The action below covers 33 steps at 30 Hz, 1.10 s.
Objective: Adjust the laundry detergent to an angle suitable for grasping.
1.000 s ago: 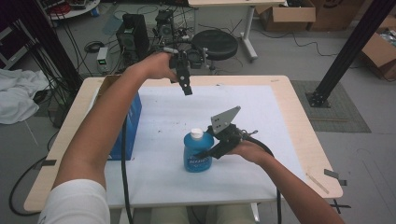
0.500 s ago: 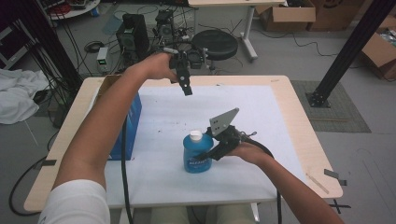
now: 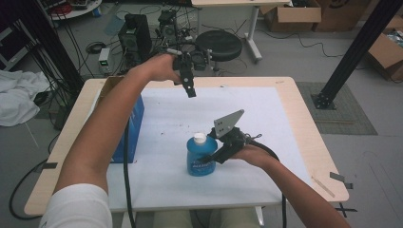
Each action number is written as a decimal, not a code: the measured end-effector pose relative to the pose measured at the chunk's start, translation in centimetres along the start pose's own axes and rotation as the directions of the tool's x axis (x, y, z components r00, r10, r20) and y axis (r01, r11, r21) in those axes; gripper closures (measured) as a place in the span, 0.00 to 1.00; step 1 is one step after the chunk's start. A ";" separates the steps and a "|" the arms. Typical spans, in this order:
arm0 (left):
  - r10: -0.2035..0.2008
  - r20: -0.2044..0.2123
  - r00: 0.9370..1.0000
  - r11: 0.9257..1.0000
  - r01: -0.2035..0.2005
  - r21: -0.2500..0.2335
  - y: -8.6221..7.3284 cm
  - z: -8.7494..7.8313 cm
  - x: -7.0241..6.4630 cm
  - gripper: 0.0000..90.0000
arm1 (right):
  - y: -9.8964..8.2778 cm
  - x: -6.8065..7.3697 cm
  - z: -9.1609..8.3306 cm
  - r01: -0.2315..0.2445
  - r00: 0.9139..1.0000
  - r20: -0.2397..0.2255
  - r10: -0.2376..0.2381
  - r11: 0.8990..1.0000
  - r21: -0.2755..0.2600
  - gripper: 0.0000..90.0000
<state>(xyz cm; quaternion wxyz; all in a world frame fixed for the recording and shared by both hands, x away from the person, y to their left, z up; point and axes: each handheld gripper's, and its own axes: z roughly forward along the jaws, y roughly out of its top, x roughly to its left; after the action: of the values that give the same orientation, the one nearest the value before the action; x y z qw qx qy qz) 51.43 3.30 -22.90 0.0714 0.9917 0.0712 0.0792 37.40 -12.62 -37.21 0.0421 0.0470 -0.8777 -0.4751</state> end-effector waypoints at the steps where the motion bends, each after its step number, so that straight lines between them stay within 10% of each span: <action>1: -0.001 -0.001 1.000 1.000 0.001 -0.001 0.0 0.0 0.0 0.25 | 0.0 0.0 0.0 -0.006 1.000 -0.001 0.006 1.000 0.001 0.40; 33: -0.014 0.002 1.000 1.000 0.014 0.004 -0.4 0.1 0.2 0.25 | -0.2 -0.2 -0.5 -0.055 0.998 0.010 0.056 0.998 -0.028 0.24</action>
<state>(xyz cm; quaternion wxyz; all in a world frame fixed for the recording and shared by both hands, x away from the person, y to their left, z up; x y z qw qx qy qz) 51.60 3.69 -23.03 0.0700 0.9914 0.0783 0.0776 37.68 -13.14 -37.12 0.0513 0.0196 -0.8722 -0.4861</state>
